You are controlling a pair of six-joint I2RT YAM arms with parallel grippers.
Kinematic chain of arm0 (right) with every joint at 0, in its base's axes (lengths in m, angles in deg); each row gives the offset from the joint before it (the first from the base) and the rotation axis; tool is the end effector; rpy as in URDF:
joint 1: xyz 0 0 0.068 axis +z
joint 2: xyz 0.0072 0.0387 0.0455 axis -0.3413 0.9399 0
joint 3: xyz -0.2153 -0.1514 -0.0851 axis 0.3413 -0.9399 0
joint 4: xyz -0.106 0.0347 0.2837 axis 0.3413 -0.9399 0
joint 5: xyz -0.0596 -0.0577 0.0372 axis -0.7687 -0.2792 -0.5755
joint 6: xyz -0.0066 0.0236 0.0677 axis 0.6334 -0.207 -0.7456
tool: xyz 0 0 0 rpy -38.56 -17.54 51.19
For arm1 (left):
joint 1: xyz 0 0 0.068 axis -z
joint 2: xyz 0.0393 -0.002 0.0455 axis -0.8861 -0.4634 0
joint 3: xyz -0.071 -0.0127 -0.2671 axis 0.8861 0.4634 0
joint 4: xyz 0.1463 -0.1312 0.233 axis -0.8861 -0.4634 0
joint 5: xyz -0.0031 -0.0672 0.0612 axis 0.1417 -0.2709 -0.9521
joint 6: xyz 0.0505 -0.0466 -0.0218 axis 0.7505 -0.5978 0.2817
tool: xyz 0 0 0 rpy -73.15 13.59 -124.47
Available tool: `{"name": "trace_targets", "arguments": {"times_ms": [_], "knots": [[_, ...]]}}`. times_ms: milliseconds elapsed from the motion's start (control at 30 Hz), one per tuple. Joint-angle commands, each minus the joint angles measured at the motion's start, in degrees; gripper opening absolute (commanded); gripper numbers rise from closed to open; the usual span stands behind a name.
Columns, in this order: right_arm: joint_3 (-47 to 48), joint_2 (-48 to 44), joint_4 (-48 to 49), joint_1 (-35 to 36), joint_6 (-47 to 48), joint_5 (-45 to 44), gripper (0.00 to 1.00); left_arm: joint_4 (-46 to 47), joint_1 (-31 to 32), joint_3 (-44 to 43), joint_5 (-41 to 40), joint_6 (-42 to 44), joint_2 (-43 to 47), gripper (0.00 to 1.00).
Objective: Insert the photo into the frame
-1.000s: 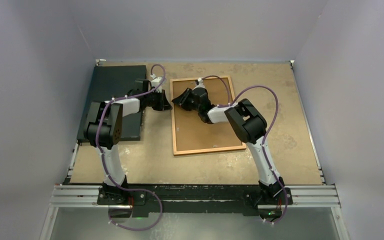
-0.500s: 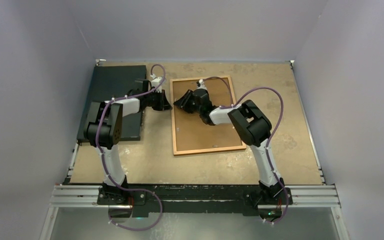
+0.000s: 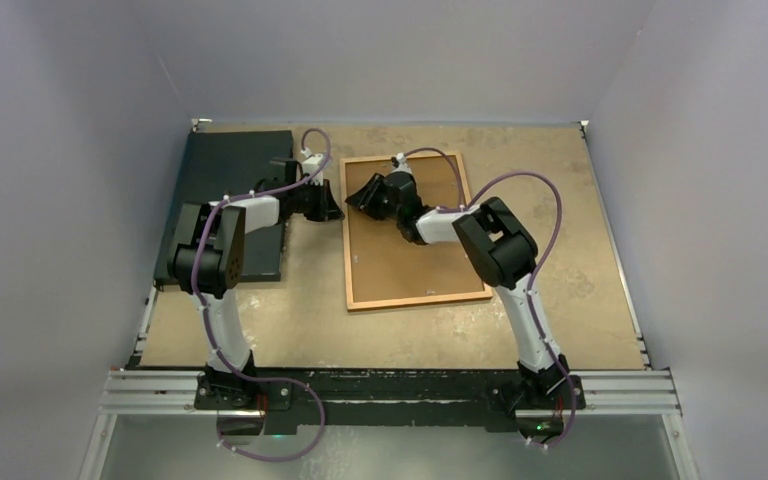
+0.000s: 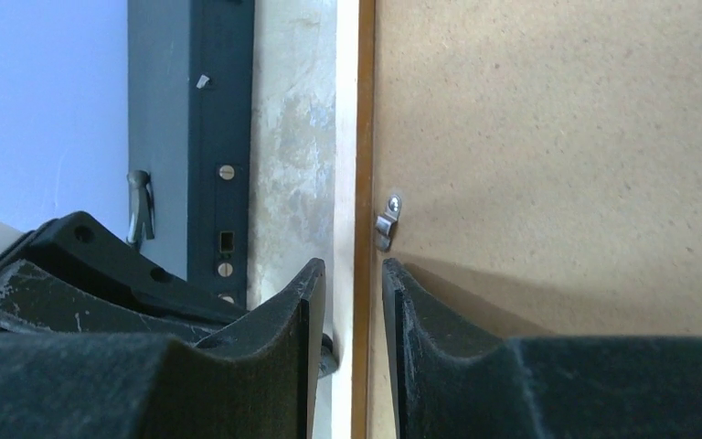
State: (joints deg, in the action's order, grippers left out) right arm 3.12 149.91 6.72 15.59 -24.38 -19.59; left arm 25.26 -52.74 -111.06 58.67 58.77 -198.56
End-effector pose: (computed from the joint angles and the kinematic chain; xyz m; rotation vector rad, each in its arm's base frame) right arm 0.4486 0.3265 0.0909 0.3157 1.9837 1.1730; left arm 0.4414 -0.1104 0.1004 0.3079 2.3126 -0.9020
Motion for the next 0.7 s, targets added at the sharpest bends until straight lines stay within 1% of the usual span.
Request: {"name": "trace_targets", "arguments": {"times_ms": [0, 333, 667], "knots": [[2.3, 2.2, -2.2, -0.3, -0.1, -0.2, 0.33, -0.9, 0.0, 1.3, -1.1, 0.8, -2.5, 0.0], [4.2, 4.0, -2.4, -0.2, -1.7, 0.0, 0.32, -0.2, 0.0, 1.3, -0.7, 0.4, -2.9, 0.0], [3.9, 4.2, -1.3, 0.1, -2.8, -1.7, 0.32, -0.2, 0.0, 1.6, -0.4, 0.6, -3.0, 0.0]]}}
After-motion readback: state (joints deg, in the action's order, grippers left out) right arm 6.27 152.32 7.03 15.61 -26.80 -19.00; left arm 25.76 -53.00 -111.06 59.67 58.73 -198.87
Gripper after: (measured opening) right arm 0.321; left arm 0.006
